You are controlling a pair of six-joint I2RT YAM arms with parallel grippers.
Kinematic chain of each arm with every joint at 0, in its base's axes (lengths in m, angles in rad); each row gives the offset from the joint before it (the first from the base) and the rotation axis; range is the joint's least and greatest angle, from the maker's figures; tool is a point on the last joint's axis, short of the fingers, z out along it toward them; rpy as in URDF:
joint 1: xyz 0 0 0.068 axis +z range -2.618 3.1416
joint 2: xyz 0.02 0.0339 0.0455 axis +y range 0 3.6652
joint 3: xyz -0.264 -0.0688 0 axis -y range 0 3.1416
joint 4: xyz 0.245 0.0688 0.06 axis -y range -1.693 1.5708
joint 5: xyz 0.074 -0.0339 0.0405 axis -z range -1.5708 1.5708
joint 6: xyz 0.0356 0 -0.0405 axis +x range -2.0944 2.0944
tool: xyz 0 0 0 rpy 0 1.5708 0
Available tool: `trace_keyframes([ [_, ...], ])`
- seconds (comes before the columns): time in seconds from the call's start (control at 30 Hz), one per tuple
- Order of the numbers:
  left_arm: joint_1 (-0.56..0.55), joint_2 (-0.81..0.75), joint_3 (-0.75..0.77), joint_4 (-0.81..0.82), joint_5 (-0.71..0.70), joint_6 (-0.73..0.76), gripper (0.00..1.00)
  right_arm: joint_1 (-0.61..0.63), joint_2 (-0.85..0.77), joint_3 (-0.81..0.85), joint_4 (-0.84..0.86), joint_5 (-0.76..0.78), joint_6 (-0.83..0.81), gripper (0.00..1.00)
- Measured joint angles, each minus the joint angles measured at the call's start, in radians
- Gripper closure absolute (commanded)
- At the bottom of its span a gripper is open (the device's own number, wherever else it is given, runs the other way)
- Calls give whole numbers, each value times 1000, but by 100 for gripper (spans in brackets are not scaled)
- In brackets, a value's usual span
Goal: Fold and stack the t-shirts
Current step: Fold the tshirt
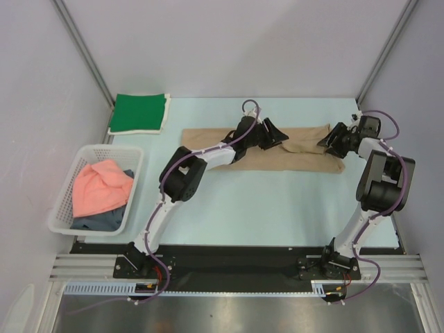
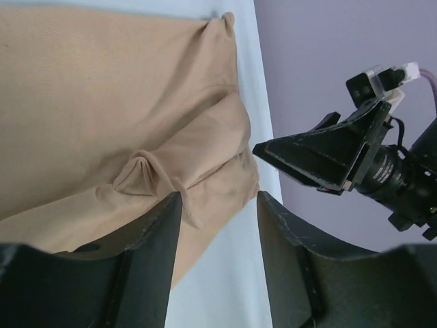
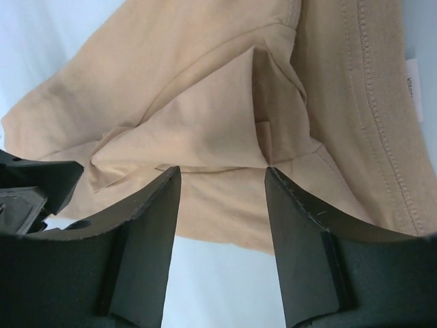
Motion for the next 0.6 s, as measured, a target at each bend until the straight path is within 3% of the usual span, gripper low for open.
trace_keyframes([
  [0.43, -44, 0, 15, -186, -94, -53, 42, 3, 87, 60, -16, -19, -19, 41],
  [0.53, -44, 0, 17, -193, -96, -51, 33, 10, 118, 84, -18, -26, -21, 41],
  [0.6, -44, 0, 17, -200, -103, -47, 33, 14, 128, 94, -19, -29, -26, 42],
])
